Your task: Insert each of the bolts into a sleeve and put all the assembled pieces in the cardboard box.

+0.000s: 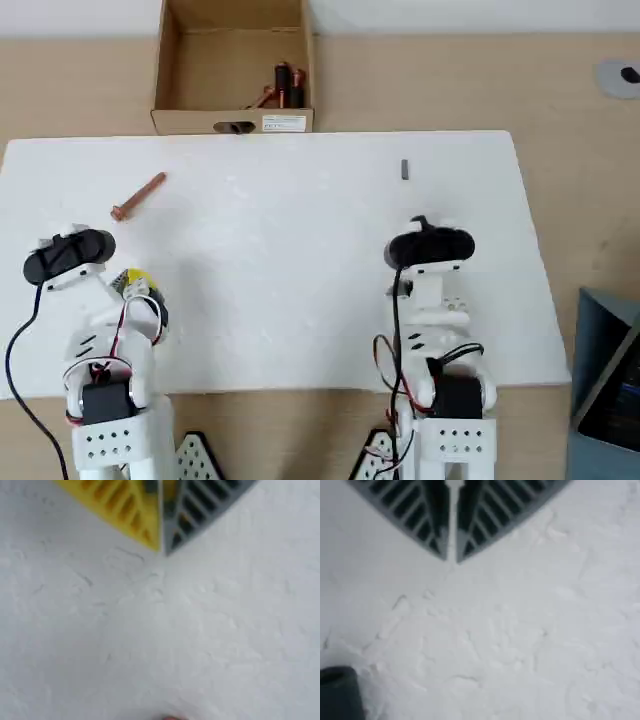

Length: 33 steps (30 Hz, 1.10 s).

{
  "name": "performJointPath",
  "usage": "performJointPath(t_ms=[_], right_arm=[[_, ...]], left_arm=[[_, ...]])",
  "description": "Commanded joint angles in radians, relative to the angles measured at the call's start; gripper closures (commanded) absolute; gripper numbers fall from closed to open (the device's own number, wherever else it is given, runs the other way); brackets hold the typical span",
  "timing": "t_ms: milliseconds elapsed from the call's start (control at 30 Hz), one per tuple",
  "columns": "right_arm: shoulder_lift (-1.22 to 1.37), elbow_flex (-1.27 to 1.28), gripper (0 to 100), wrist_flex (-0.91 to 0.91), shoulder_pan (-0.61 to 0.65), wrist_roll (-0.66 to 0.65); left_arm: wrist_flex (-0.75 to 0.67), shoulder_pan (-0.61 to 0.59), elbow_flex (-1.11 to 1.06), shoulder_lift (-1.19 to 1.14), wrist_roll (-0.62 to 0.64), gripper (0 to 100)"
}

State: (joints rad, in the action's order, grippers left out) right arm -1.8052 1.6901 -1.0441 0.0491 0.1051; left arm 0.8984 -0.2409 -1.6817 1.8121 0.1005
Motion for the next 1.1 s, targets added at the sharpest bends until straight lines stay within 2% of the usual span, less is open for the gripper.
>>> performJointPath(t_ms=[0, 700, 833, 1067], right_arm=[[-0.096, -0.001, 99.0, -0.003, -0.015, -0.006], [-0.096, -0.001, 99.0, -0.005, -0.008, -0.008], [-0.096, -0.002, 99.0, -0.011, 0.024, -0.009], [-0.087, -0.180, 99.0, -0.118, 0.053, -0.087]], left_arm=[[0.000, -0.002, -0.011, 0.002, 0.005, 100], [0.000, -0.002, -0.011, 0.002, 0.005, 100], [0.000, -0.002, -0.011, 0.002, 0.005, 100], [0.000, -0.002, -0.011, 0.002, 0.005, 100]])
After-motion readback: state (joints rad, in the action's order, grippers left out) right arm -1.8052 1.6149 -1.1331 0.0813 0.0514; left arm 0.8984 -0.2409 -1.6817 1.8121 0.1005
